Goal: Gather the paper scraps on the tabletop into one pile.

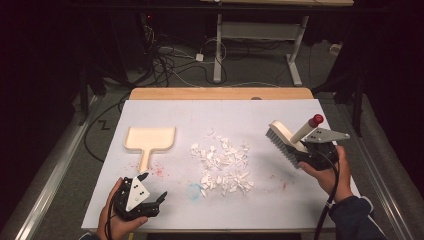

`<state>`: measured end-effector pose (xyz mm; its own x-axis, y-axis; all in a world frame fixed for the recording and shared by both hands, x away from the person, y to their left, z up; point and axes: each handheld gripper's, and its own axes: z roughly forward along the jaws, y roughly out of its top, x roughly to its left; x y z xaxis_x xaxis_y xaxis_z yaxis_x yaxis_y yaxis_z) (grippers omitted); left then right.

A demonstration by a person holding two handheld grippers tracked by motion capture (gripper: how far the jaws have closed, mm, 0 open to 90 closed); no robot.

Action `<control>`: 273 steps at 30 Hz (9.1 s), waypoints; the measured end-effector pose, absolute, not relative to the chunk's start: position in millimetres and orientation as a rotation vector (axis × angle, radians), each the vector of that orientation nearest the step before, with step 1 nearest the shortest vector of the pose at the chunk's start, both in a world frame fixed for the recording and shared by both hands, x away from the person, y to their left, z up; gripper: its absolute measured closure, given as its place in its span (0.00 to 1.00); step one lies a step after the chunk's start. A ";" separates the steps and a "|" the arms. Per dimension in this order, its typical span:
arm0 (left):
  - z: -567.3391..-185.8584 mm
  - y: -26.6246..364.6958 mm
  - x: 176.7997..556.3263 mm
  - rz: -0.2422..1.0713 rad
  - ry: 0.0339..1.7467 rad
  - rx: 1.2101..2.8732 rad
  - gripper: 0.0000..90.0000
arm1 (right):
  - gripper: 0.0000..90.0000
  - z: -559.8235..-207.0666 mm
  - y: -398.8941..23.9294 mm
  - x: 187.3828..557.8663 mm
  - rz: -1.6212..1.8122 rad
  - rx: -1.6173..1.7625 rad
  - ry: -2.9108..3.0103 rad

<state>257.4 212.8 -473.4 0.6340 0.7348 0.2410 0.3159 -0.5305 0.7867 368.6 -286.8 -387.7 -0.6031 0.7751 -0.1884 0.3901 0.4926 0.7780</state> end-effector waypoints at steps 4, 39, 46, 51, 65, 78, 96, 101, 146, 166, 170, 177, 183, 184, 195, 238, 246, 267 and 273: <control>-475.6 210.9 260.3 0.727 0.814 2.137 0.19 | 0.76 -394.9 -282.8 386.2 0.896 0.973 2.196; -478.0 205.1 256.5 0.717 0.775 2.208 0.19 | 0.76 -431.3 -161.1 356.1 0.827 0.475 2.475; -477.1 204.4 256.6 0.714 0.769 2.206 0.19 | 0.76 -411.1 -183.2 340.3 0.915 0.504 2.440; -477.3 203.5 257.3 0.710 0.770 2.204 0.19 | 0.76 -394.9 -195.1 349.3 0.974 0.538 2.389; -478.3 204.4 260.7 0.696 0.784 2.201 0.19 | 0.76 -412.4 -161.4 451.6 0.862 0.590 2.281; -482.1 202.9 262.5 0.699 0.795 2.232 0.19 | 0.76 -441.8 -105.9 489.8 0.849 0.468 2.347; -480.7 200.2 259.9 0.670 0.748 2.252 0.19 | 0.75 -440.8 -124.7 427.9 1.019 0.061 2.595; -480.3 199.5 258.8 0.668 0.736 2.256 0.19 | 0.75 -437.1 -139.6 407.8 1.050 0.014 2.624; -481.6 197.2 261.5 0.642 0.725 2.284 0.19 | 0.75 -442.0 -90.6 426.2 1.120 -0.082 2.627; -481.1 191.9 261.6 0.636 0.700 2.300 0.19 | 0.76 -405.7 -161.7 384.6 1.265 -0.049 2.519; -480.9 192.3 261.5 0.638 0.701 2.296 0.19 | 0.76 -400.1 -171.0 378.6 1.257 -0.006 2.509; -479.2 193.0 259.3 0.647 0.697 2.291 0.19 | 0.76 -387.5 -195.7 363.5 1.191 0.288 2.444; -478.5 193.8 258.4 0.651 0.695 2.284 0.19 | 0.76 -385.3 -209.2 339.3 1.071 0.422 2.410; -478.3 193.4 258.2 0.652 0.693 2.283 0.19 | 0.76 -385.6 -211.2 337.4 1.064 0.437 2.409; -478.4 190.0 258.5 0.653 0.678 2.296 0.19 | 0.76 -405.9 -245.7 318.2 0.914 0.776 2.186; -478.3 188.0 257.4 0.648 0.664 2.304 0.19 | 0.76 -407.9 -169.5 316.7 1.211 0.843 2.181; -478.1 187.9 257.1 0.651 0.663 2.307 0.19 | 0.76 -391.6 -212.0 298.1 1.353 0.684 2.283; -475.2 198.2 259.2 0.672 0.723 2.258 0.19 | 0.76 -439.5 -124.5 289.4 1.356 0.423 2.655; -476.2 197.3 258.4 0.665 0.717 2.267 0.19 | 0.76 -436.7 -132.0 303.8 1.290 0.509 2.612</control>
